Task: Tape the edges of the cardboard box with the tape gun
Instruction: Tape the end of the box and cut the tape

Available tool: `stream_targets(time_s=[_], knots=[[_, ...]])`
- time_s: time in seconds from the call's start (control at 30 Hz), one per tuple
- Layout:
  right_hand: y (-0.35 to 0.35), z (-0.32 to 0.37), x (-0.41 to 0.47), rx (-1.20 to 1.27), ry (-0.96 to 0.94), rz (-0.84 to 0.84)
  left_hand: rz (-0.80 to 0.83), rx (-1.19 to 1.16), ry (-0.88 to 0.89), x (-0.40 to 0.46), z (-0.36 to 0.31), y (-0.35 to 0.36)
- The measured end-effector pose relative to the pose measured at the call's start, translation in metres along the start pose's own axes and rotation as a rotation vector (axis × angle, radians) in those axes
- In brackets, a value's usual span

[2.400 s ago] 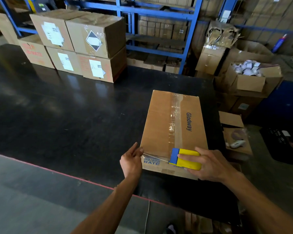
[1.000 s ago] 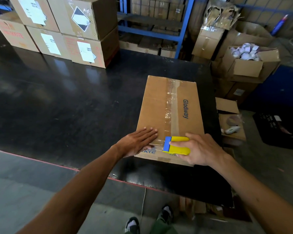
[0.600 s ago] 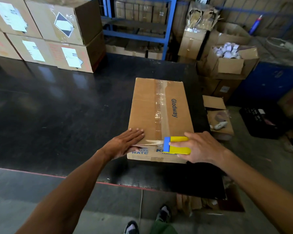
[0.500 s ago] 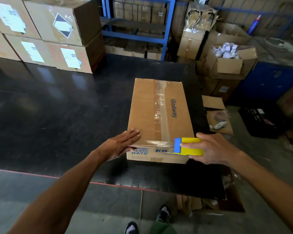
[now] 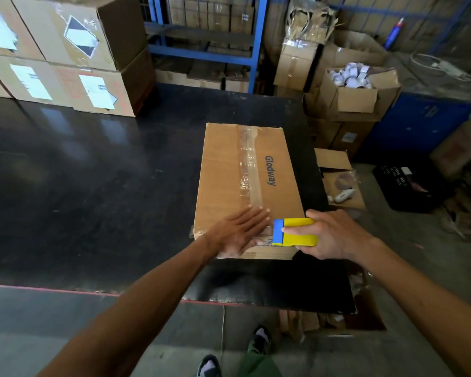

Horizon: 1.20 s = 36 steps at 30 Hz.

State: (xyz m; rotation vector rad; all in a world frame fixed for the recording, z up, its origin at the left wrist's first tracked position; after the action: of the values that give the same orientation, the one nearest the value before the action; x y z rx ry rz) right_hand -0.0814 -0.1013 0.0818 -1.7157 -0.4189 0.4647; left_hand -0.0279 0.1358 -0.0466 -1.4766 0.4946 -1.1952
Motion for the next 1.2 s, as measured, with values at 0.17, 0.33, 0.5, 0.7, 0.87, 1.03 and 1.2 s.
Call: stream_targets(time_s=[0.17, 0.33, 0.5, 0.7, 0.87, 1.03, 1.2], knots=[[0.01, 0.001, -0.005, -0.005, -0.044, -0.089, -0.038, 0.05, -0.039, 0.006, 0.0, 0.02], [0.018, 0.0, -0.006, 0.028, -0.062, -0.098, -0.06, 0.026, -0.05, 0.006, -0.003, 0.02], [0.016, -0.005, -0.01, -0.007, -0.088, -0.133, -0.037, 0.021, -0.039, 0.007, 0.0, 0.012], [0.025, -0.055, -0.045, 0.082, -0.121, -0.183, -0.017, 0.027, -0.051, 0.005, 0.0, 0.011], [0.039, -0.078, -0.049, 0.129, -0.137, -0.191, 0.038, 0.059, -0.064, 0.009, -0.006, 0.01], [0.044, -0.085, -0.046, 0.172, -0.165, -0.222, 0.062, 0.065, -0.08, 0.058, -0.038, 0.015], [0.051, -0.091, -0.046, 0.179, -0.183, -0.294, 0.116, 0.12, -0.122, 0.083, -0.054, 0.034]])
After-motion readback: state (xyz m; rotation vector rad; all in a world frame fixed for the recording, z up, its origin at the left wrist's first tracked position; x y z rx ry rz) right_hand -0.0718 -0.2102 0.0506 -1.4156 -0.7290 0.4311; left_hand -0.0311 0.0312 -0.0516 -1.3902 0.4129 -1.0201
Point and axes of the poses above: each hand's wrist, its own x-axis towards the middle knuckle, its own y-axis out of the palm, z = x × y, the point moved 2 cm from there along x, towards the middle knuckle, and after that the axes turned 9 degrees about -z, right-handed, at the moved point
